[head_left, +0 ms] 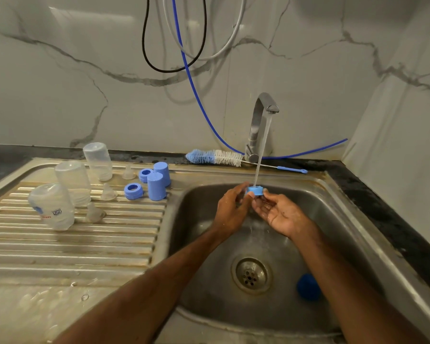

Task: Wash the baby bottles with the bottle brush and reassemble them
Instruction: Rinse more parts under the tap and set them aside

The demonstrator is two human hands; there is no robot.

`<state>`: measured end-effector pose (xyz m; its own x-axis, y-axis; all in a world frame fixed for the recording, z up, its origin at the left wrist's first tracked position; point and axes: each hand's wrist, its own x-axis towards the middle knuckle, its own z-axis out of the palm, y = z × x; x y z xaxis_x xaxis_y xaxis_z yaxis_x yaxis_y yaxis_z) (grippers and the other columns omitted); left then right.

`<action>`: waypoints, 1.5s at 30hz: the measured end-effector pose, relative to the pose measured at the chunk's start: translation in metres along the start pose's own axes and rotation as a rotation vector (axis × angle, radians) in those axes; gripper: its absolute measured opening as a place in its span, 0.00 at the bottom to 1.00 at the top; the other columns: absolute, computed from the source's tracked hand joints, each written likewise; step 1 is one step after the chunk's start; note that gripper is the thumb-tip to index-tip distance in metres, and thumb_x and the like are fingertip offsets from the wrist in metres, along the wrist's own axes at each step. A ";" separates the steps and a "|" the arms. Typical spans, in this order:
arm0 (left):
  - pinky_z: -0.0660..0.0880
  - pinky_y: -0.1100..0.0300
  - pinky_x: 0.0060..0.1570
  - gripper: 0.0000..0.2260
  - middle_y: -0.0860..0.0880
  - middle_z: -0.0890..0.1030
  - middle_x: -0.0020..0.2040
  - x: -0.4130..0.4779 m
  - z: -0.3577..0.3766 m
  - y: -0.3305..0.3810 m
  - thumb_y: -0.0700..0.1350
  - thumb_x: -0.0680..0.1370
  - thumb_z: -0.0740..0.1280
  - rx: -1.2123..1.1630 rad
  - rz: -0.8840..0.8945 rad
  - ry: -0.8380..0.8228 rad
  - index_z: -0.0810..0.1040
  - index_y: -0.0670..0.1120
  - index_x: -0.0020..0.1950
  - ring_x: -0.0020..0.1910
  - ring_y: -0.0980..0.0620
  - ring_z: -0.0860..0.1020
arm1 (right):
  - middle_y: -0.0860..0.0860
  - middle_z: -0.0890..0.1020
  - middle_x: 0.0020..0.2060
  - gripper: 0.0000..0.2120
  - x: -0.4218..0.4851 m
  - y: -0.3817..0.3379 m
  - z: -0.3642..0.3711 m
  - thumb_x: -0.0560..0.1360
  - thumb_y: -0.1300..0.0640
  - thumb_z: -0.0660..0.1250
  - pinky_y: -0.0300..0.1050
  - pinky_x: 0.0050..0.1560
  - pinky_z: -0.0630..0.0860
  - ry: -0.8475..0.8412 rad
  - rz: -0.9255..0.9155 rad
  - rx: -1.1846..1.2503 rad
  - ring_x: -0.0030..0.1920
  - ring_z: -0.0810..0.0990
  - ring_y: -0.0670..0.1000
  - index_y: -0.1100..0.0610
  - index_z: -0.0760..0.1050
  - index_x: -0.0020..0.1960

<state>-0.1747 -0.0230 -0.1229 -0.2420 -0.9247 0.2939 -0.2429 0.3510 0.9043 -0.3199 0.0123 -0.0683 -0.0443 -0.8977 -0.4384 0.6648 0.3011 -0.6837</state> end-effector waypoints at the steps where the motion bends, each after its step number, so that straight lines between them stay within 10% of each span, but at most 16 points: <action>1: 0.78 0.61 0.59 0.19 0.51 0.80 0.64 0.000 0.000 0.000 0.52 0.85 0.62 -0.011 -0.003 -0.003 0.73 0.49 0.75 0.60 0.56 0.79 | 0.64 0.84 0.55 0.11 0.001 0.002 0.000 0.81 0.62 0.66 0.52 0.54 0.83 -0.012 -0.010 0.031 0.53 0.86 0.57 0.66 0.77 0.61; 7: 0.83 0.49 0.51 0.14 0.46 0.85 0.47 0.000 -0.001 0.001 0.47 0.86 0.59 -0.042 -0.131 -0.070 0.83 0.45 0.55 0.47 0.48 0.84 | 0.55 0.88 0.46 0.12 -0.001 0.013 0.007 0.76 0.52 0.74 0.46 0.52 0.82 0.103 -0.195 -0.458 0.47 0.86 0.51 0.59 0.82 0.54; 10: 0.84 0.48 0.51 0.11 0.46 0.84 0.51 -0.003 0.000 0.000 0.47 0.85 0.61 -0.061 -0.173 -0.148 0.81 0.45 0.61 0.50 0.48 0.84 | 0.55 0.86 0.39 0.10 0.004 0.017 0.002 0.77 0.53 0.73 0.40 0.34 0.75 0.195 -0.356 -0.788 0.36 0.81 0.47 0.60 0.84 0.52; 14: 0.83 0.50 0.54 0.16 0.48 0.82 0.57 -0.002 -0.001 0.000 0.45 0.83 0.65 -0.094 -0.118 -0.204 0.74 0.49 0.72 0.54 0.51 0.83 | 0.52 0.86 0.39 0.05 0.004 0.017 -0.001 0.77 0.54 0.73 0.39 0.34 0.76 0.185 -0.517 -1.054 0.36 0.81 0.46 0.56 0.85 0.47; 25: 0.82 0.63 0.43 0.21 0.51 0.81 0.57 -0.001 -0.009 0.003 0.47 0.76 0.76 -0.034 -0.102 -0.068 0.75 0.48 0.66 0.48 0.56 0.83 | 0.58 0.87 0.46 0.06 -0.004 0.004 -0.009 0.78 0.59 0.71 0.47 0.44 0.85 -0.022 -0.339 -0.756 0.45 0.88 0.55 0.59 0.82 0.54; 31: 0.82 0.63 0.49 0.23 0.53 0.83 0.51 -0.003 -0.008 -0.001 0.44 0.72 0.80 0.003 -0.140 -0.069 0.76 0.46 0.64 0.47 0.59 0.82 | 0.50 0.86 0.41 0.13 0.011 0.014 -0.009 0.67 0.55 0.82 0.43 0.45 0.84 0.161 -0.578 -1.172 0.42 0.85 0.47 0.55 0.83 0.48; 45: 0.80 0.61 0.50 0.08 0.52 0.86 0.47 -0.003 -0.004 0.004 0.49 0.80 0.72 0.160 -0.045 -0.063 0.85 0.47 0.54 0.45 0.56 0.84 | 0.54 0.87 0.49 0.20 0.016 0.013 -0.018 0.70 0.58 0.80 0.46 0.48 0.85 0.099 -0.566 -1.027 0.48 0.87 0.50 0.59 0.82 0.60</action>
<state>-0.1714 -0.0189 -0.1189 -0.2848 -0.9308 0.2292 -0.3997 0.3326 0.8542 -0.3255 0.0077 -0.0944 -0.2284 -0.9713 0.0663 -0.3788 0.0259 -0.9251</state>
